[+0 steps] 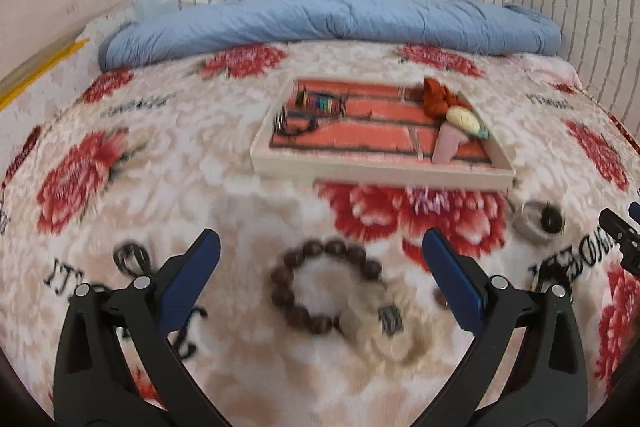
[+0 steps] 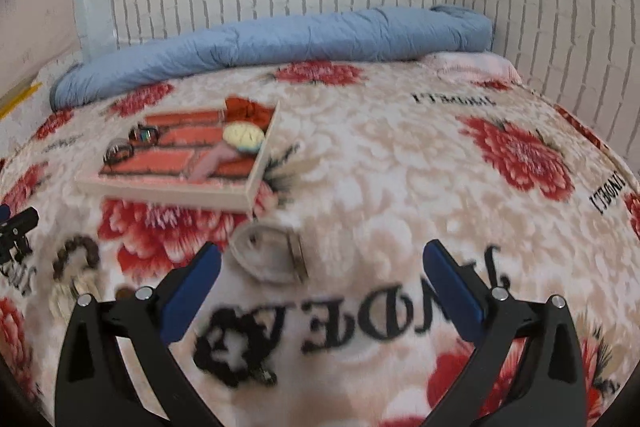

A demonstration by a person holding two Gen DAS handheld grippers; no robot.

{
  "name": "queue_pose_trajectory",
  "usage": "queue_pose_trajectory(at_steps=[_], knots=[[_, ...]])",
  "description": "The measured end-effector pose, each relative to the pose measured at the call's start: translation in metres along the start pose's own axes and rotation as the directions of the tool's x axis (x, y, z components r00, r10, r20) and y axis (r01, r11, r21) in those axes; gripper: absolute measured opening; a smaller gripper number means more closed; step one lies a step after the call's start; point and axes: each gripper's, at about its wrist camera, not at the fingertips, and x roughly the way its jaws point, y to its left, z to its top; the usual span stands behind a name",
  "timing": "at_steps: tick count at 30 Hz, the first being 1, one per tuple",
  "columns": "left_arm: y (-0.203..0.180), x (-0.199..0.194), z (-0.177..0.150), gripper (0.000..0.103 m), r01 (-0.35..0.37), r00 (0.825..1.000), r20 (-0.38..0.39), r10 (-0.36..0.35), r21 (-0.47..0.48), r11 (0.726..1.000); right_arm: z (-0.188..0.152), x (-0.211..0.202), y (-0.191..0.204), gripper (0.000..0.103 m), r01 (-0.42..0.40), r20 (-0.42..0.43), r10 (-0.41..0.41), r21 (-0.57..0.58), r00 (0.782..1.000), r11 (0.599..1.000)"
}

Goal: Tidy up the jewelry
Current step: 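Move both tools back toward the wooden bead bracelet and cream scrunchie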

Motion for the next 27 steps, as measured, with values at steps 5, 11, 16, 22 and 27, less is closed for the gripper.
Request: queue_pose_trajectory(at_steps=[5,11,16,22,27], knots=[[-0.001,0.003,-0.025,0.098,0.001,1.000,-0.028,-0.002,-0.007,1.000,-0.025,0.003,-0.001,0.099,-0.006,-0.039,0.006,0.001,0.999,1.000],[-0.006,0.001,-0.045,0.098,-0.011,0.999,-0.044,0.011,-0.002,1.000,-0.042,0.006,0.004,0.099,-0.010,-0.059,0.009,-0.006,0.998,1.000],[-0.005,0.006,-0.058,0.098,-0.028,0.998,-0.063,0.027,-0.020,0.999,-0.049,0.011,0.007,0.099,-0.002,-0.071,0.000,-0.017,0.997,1.000],[-0.006,0.015,-0.069,0.096,-0.030,0.996,-0.083,0.028,-0.016,0.999,-0.052,0.015,0.010,0.098,0.009,-0.081,-0.012,-0.034,0.997,0.999],[-0.005,0.015,-0.071,0.090,-0.025,0.997,-0.069,0.023,-0.018,1.000,-0.053,0.018,0.011,0.098,0.014,-0.088,-0.017,-0.035,0.996,0.999]])
